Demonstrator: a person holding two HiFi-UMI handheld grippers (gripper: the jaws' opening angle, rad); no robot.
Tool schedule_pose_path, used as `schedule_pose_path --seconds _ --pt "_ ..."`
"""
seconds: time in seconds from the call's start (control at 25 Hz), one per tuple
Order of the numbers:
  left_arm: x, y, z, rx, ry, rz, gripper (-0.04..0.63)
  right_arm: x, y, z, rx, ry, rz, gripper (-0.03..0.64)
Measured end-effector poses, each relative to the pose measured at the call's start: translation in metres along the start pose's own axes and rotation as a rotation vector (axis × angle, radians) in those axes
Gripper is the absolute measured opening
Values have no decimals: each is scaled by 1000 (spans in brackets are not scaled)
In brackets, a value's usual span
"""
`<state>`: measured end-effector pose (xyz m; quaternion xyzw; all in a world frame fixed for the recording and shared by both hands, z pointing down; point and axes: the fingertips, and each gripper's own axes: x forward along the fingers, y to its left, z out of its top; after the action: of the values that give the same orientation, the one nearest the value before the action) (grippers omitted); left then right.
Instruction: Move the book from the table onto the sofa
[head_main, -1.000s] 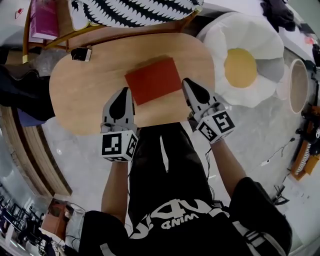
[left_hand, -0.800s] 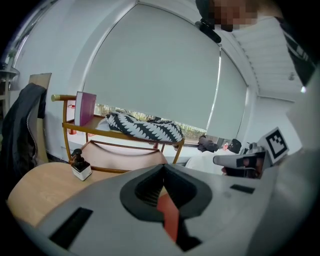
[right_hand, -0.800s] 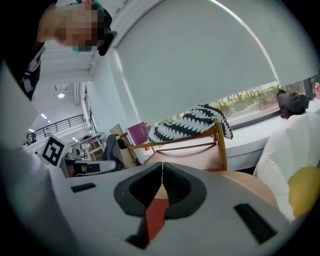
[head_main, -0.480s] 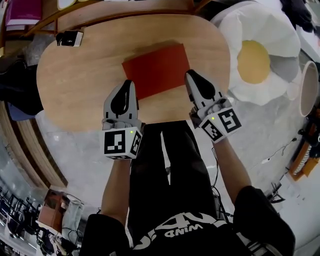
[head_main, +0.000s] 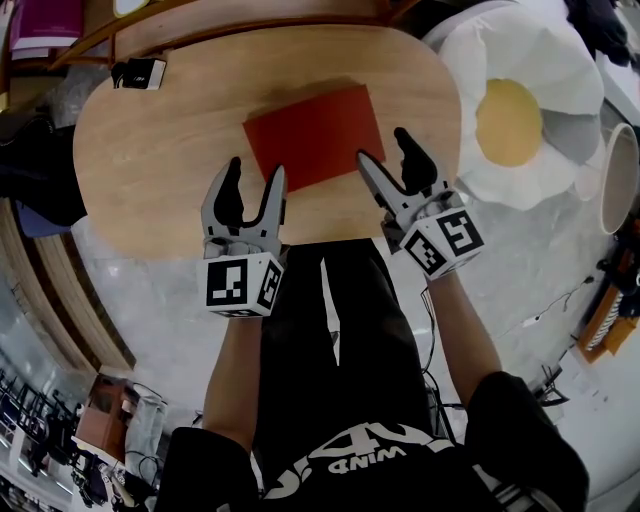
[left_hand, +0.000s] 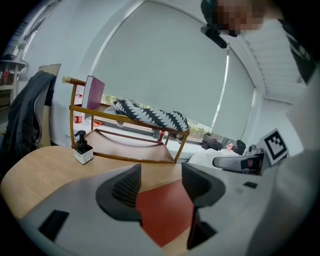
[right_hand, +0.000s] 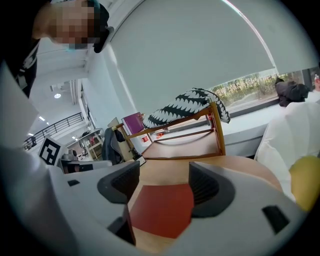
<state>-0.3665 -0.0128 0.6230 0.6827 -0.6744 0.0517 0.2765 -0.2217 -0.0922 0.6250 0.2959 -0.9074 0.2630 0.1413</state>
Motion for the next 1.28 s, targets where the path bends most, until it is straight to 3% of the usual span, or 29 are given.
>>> schedule_pose_path --seconds 0.4,0.88,1.28 --pt "11 13 -20 -35 42 29 247 12 -21 -27 42 70 -4 293" --pt "37 38 -109 -141 220 68 247 32 -75 -115 144 258 -83 293" --pt "48 51 -164 -230 315 109 247 44 -88 -154 181 355 -90 293"
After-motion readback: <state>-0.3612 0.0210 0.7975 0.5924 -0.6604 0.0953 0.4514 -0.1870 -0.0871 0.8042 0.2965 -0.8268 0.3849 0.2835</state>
